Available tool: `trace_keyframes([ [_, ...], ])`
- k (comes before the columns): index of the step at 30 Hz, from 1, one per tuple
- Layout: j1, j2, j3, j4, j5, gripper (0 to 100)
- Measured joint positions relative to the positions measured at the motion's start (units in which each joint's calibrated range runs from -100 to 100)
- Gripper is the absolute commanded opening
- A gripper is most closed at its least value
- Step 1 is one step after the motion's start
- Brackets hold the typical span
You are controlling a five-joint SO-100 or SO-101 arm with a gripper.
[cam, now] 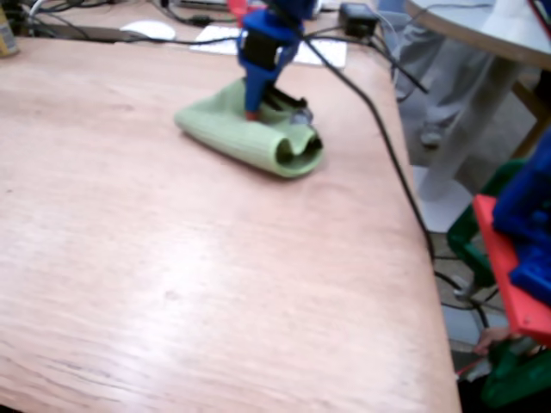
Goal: Clean the table
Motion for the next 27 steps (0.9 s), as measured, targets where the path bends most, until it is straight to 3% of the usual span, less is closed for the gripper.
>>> trace_keyframes([
  [9,28.37,6.05,-9.83,0.0,4.88,0],
  [16,36.36,5.79,-9.83,0.17,6.69,0],
  [18,36.54,-2.85,-9.92,0.66,8.6,0],
  [20,34.66,-17.38,-7.84,1.9,10.65,0],
  [23,23.3,-39.69,-8.12,1.82,10.99,0],
  [25,10.99,-51.1,-7.94,1.9,10.94,0],
  [27,-7.52,-59.4,-8.12,1.82,8.94,0],
])
